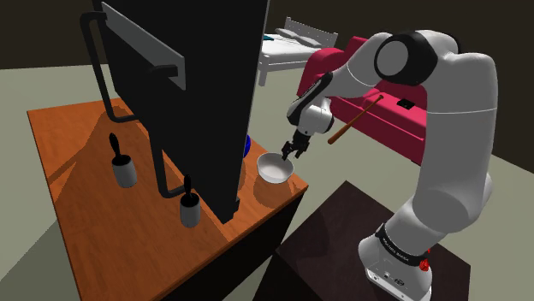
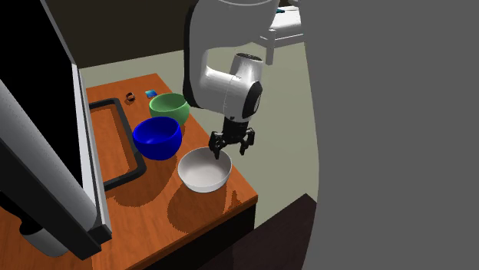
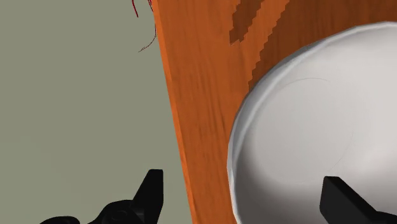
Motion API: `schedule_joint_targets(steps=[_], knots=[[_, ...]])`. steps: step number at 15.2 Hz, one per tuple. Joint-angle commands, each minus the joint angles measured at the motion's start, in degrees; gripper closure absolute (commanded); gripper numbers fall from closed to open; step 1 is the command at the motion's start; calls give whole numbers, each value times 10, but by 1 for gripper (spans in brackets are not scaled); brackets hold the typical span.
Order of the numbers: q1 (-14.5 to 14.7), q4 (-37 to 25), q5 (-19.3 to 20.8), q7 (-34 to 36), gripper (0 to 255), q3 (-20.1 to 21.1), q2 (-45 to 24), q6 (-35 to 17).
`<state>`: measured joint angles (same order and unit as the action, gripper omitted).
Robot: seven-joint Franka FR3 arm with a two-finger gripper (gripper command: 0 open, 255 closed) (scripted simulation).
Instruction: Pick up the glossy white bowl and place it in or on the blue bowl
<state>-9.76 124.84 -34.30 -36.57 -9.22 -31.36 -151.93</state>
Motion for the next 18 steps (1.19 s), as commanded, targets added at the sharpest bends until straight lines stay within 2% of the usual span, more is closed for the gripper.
schedule_joint_targets(steps=[1,11,12,18], knots=[[-4,-5,-9,-7,0,8,-15,-10],[-9,-13,-19,-14,0,17,-34,-22],[-9,-13,-19,-14,255,17,-34,-22],[-9,-13,-19,-14,255,17,-34,-22]])
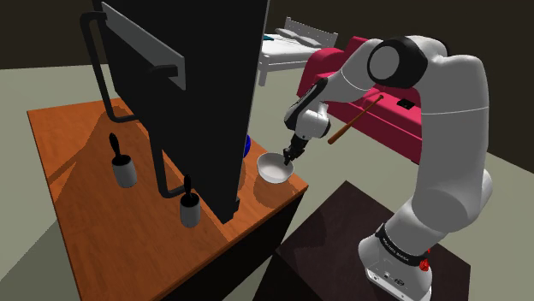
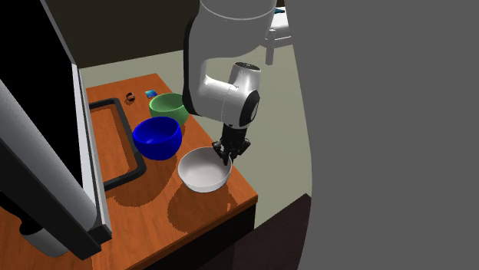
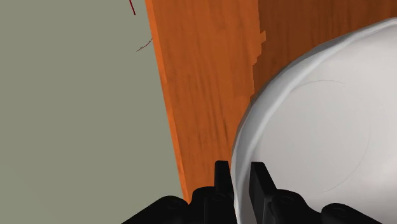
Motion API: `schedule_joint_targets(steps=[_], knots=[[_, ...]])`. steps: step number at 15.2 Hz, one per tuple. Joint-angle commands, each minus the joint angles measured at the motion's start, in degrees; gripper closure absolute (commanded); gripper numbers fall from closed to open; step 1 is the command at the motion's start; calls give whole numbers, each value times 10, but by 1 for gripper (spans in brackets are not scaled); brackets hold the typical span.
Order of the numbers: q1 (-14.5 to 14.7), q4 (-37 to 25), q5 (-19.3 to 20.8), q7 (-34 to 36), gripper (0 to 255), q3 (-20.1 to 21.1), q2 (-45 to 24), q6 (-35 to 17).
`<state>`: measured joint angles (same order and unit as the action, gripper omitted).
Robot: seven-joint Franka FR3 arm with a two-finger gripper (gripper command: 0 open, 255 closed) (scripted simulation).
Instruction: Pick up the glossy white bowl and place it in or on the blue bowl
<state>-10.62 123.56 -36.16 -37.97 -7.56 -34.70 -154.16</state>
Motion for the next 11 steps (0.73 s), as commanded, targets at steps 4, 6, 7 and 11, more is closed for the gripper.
schedule_joint_targets(steps=[4,6,7,11], knots=[[3,3,4,3,255,-3,7,4],[8,9,11,11,255,-10,22,14],[11,12,15,15,255,-14,30,18],[21,22,33,31,255,-28,60,37]])
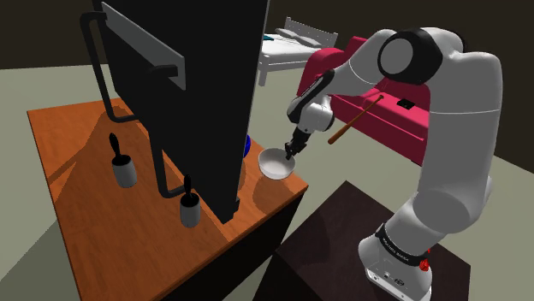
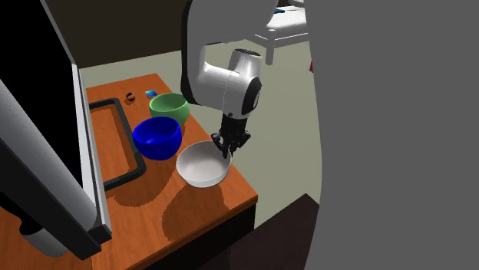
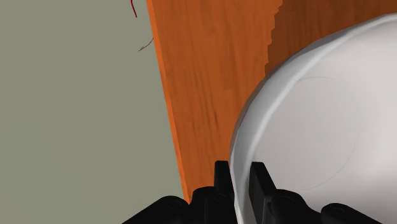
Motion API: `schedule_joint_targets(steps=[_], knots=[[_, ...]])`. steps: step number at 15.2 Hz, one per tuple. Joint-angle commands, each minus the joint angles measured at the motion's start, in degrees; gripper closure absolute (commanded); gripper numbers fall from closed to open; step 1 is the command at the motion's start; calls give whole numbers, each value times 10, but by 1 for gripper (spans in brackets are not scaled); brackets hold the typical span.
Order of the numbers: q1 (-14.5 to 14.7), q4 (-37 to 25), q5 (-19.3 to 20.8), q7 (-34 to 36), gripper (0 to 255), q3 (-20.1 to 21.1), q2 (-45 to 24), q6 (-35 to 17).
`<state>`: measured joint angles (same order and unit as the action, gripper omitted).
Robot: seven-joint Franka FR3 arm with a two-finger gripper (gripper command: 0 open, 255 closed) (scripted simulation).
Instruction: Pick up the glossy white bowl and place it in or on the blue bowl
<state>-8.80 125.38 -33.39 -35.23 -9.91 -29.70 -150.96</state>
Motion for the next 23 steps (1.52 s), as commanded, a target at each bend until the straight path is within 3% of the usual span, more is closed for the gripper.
schedule_joint_targets(steps=[1,23], knots=[[5,6,9,8,255,-7,17,10],[43,22,118,104,255,-65,166,130]])
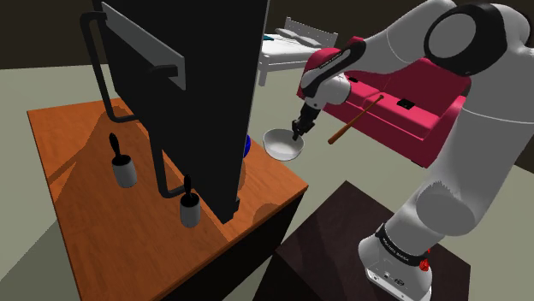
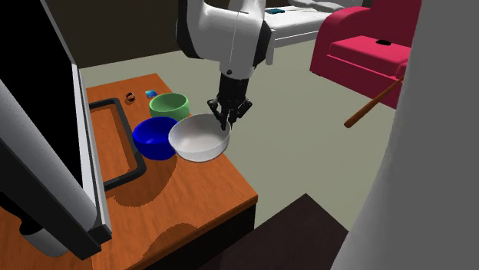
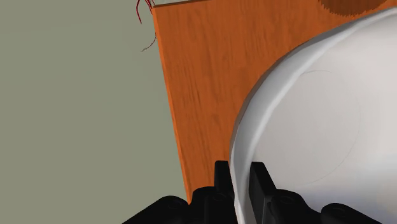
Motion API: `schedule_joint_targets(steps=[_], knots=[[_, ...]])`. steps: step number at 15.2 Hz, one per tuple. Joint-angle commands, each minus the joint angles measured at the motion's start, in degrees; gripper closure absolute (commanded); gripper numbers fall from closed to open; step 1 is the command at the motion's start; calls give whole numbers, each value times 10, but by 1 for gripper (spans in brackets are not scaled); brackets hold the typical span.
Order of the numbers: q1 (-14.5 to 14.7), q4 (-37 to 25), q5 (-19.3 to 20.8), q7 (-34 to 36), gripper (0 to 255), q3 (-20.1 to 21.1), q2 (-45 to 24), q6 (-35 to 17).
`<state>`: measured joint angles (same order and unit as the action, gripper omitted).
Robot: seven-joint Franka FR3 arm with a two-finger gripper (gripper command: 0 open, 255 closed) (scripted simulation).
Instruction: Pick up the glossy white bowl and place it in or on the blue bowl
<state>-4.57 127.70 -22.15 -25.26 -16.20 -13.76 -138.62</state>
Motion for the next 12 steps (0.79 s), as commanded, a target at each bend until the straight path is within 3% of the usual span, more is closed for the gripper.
schedule_joint_targets(steps=[1,6,12], knots=[[2,-2,10,9,255,-4,13,13],[5,-7,29,26,255,-9,38,39],[23,-142,20,77,255,12,-46,85]])
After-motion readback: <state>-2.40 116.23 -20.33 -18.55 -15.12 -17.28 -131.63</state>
